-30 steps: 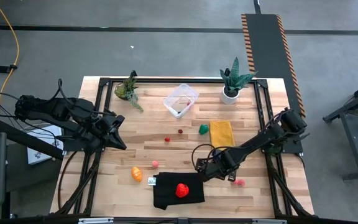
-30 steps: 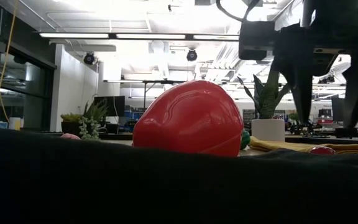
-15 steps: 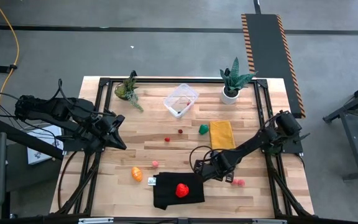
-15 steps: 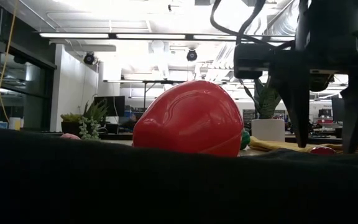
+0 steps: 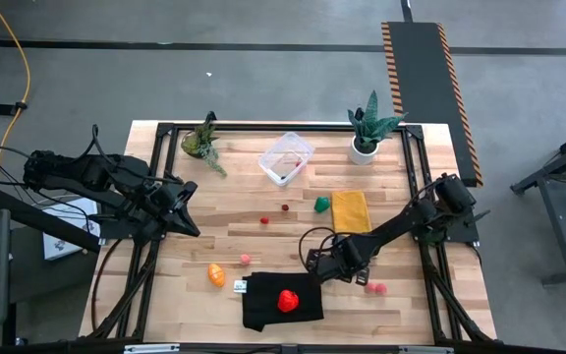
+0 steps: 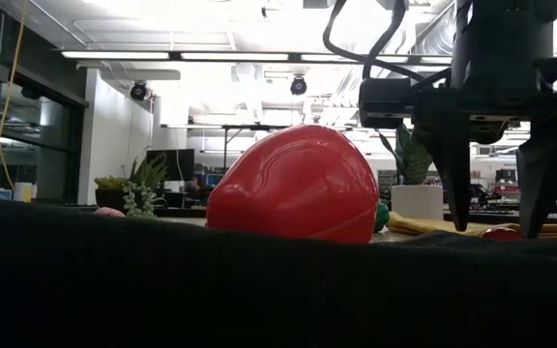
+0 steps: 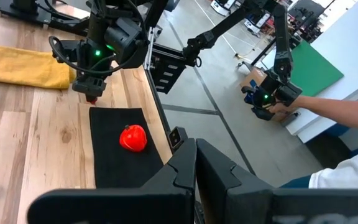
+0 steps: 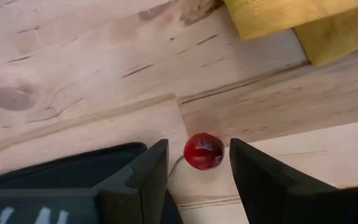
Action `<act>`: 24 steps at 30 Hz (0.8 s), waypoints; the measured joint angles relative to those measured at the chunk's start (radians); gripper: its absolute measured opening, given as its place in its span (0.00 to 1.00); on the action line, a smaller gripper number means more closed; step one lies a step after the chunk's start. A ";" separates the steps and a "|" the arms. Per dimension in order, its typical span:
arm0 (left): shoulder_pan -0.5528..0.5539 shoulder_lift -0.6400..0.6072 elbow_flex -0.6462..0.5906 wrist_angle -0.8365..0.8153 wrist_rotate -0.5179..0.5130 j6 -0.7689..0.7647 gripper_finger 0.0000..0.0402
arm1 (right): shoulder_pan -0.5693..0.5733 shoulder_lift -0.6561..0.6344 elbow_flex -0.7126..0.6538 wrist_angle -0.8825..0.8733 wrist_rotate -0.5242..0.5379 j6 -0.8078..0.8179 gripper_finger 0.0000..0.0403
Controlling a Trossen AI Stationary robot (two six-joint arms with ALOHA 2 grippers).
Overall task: Pick and placing Produce into tupperware
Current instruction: Put the bottom red cherry into the transparent bin
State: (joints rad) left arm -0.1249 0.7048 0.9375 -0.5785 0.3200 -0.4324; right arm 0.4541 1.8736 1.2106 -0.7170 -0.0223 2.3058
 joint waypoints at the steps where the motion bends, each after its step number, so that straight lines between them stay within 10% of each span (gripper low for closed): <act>1: 0.000 0.000 0.000 0.000 0.000 0.000 0.00 | -0.001 0.000 0.000 0.000 0.000 0.000 0.40; 24: 0.000 0.000 0.000 0.000 0.001 0.001 0.00 | -0.002 0.022 0.001 0.027 -0.005 -0.002 0.40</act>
State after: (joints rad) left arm -0.1246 0.7048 0.9375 -0.5785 0.3212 -0.4315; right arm 0.4519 1.8955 1.2118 -0.6898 -0.0272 2.3035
